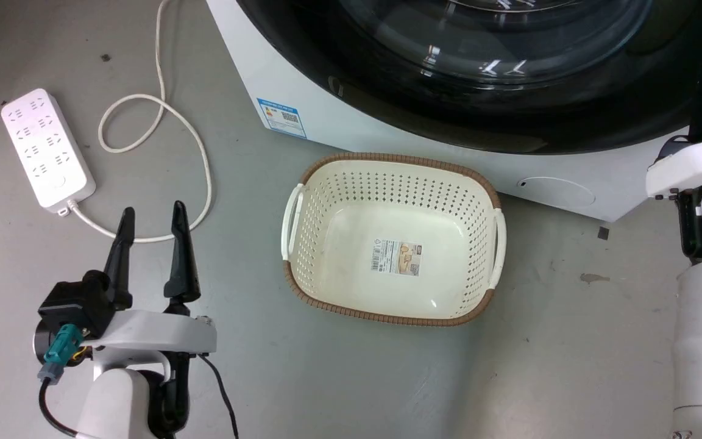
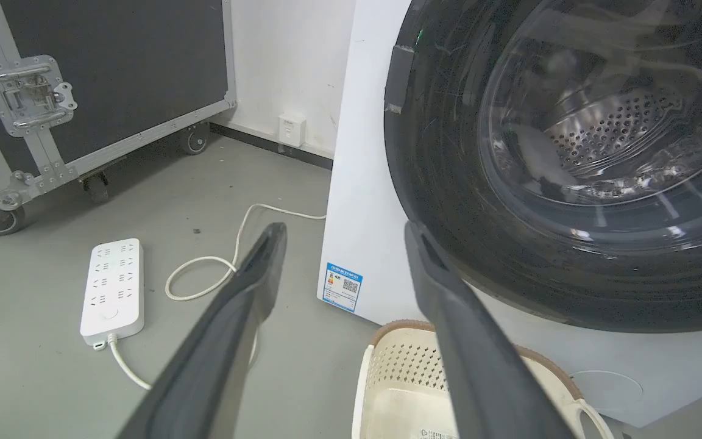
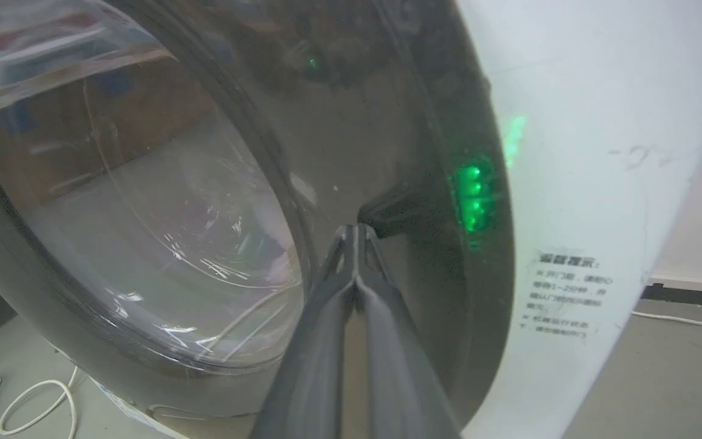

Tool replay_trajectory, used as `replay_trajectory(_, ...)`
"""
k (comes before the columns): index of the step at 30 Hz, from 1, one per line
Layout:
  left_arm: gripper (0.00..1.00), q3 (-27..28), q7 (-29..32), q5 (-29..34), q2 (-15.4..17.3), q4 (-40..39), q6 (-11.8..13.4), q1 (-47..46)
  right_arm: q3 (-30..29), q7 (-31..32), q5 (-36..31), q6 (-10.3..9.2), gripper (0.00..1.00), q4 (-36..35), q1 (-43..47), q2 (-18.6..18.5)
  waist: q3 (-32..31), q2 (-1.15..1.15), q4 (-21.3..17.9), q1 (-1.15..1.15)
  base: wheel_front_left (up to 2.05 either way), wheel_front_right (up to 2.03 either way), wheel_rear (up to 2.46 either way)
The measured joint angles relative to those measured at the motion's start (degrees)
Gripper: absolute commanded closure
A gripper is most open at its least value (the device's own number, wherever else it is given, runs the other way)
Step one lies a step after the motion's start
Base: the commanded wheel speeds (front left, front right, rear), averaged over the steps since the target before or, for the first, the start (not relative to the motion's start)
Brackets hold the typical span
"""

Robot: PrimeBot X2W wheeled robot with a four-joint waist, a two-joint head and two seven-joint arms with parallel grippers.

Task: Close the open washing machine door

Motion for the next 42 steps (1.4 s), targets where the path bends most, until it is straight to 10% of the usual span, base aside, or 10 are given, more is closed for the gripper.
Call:
replay_trajectory(14, 0.0, 2.4, 0.0, 4.6, -0.3, 1.0, -1.0, 2.9, 8.4, 0.0, 8.5, -0.44, 1.0, -19.4, 22.3, -0.8, -10.9, 0.0, -6.9, -0.02, 0.0, 0.0, 0.0)
replay_trajectory(34, 0.0, -3.2, 2.6, 7.2, 0.1, 6.2, -2.5, 6.0, 17.4, 5.7, 10.2, -0.44, 1.0, -27.0, 46.9, -0.9, -20.3, 0.0, -14.7, -0.01, 0.0, 0.0, 0.0)
replay_trajectory(35, 0.0, -3.2, 2.6, 7.2, 0.2, 6.3, -2.5, 6.0, 17.5, 6.1, 10.2, -0.44, 0.75, -27.1, 46.9, -0.9, -20.3, 0.0, -14.6, -0.01, 0.0, 0.0, 0.0)
replay_trajectory(36, 0.0, -3.2, 2.6, 7.2, 0.2, 6.4, -2.5, 6.0, 17.6, 6.2, 10.2, -0.44, 0.18, -27.2, 47.0, -0.9, -20.3, 0.0, -14.5, -0.01, 0.0, 0.0, 0.0)
replay_trajectory(37, 0.0, -3.3, 2.6, 7.2, 0.2, 6.5, -2.5, 6.0, 17.6, 6.4, 10.2, -0.44, 0.0, -27.2, 47.0, -0.9, -20.3, 0.0, -14.5, -0.01, 0.0, 0.0, 0.0)
replay_trajectory(42, 0.0, -3.4, 2.6, 6.9, 0.5, 6.7, -2.2, 6.0, 17.6, 6.6, 10.7, -0.44, 0.0, -27.5, 47.1, -0.9, -20.1, 0.0, -14.2, -0.01, 0.0, 0.0, 0.0)
